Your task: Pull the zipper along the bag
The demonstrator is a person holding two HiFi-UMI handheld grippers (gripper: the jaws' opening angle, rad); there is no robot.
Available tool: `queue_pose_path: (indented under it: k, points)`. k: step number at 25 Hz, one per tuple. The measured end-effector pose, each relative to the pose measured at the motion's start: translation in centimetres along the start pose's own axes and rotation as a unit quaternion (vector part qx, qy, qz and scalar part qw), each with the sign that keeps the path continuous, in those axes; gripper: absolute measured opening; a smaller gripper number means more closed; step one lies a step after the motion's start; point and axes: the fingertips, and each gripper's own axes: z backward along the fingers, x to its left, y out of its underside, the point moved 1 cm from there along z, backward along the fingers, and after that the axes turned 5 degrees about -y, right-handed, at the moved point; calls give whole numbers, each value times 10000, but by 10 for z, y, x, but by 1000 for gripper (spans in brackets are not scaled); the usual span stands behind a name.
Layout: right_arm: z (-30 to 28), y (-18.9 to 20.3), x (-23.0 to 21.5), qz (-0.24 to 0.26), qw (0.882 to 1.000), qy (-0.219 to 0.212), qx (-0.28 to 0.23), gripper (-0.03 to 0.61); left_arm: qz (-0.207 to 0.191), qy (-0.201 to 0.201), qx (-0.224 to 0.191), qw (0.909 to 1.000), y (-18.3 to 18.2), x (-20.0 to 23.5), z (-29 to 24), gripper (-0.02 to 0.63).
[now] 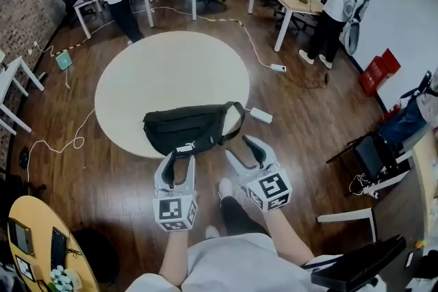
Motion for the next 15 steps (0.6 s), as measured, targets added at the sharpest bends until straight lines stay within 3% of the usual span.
queue_pose_path:
  k: [5, 10, 15]
  points:
    - [-77, 20, -38, -336, 9982, -476, 161, 216, -216, -107, 245, 9994, 0, 17, -63, 206]
    - [-133, 35, -117, -557, 9976, -321, 264, 216, -541, -16, 301, 9981, -9, 18, -147, 206]
    - [-161, 69, -197, -935, 9941, 68, 540, 216, -662, 195, 749, 9948, 12, 3, -218, 206]
